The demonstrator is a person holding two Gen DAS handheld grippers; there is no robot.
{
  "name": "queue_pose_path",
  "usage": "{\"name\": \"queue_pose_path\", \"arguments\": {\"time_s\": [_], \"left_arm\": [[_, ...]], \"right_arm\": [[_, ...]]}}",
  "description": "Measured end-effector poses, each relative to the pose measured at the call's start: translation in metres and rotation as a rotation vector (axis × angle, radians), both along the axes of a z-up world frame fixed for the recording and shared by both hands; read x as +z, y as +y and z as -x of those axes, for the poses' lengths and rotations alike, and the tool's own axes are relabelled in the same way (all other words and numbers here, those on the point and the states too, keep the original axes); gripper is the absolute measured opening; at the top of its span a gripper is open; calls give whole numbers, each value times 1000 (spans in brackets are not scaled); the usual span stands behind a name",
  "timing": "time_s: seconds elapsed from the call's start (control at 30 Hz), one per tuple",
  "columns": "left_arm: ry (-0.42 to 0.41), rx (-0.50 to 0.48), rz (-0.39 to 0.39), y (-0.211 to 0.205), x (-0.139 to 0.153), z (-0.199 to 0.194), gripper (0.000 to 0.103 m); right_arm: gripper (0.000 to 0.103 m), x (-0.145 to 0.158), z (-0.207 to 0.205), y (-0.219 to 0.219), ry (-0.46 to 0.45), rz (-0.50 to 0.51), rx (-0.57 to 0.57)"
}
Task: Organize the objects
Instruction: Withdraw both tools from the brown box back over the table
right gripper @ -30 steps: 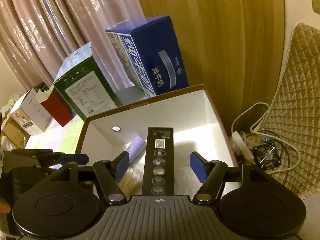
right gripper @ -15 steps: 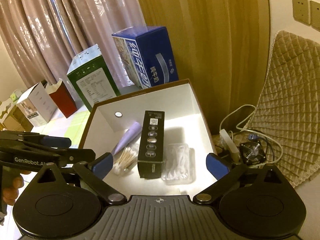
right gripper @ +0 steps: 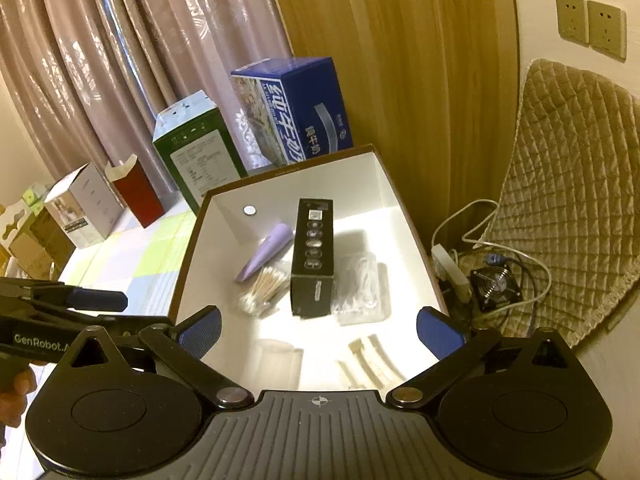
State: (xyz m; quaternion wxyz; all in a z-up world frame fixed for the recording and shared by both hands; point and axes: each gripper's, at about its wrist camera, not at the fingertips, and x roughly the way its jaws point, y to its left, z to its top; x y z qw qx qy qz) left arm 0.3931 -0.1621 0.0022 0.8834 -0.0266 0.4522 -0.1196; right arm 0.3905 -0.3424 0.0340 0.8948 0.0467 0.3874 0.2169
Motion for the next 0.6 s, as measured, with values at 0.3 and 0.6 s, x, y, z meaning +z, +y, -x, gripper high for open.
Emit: {"name": "queue_pose_path", "arguments": {"time_s": [0.3,0.6], "left_arm": [[22,8,23,6,-2,42,86],[23,29,27,19,1,74,86]], "right_arm": [[101,0,33,5,-6,32,-7],[101,0,63,9,6,42,-5]]}}
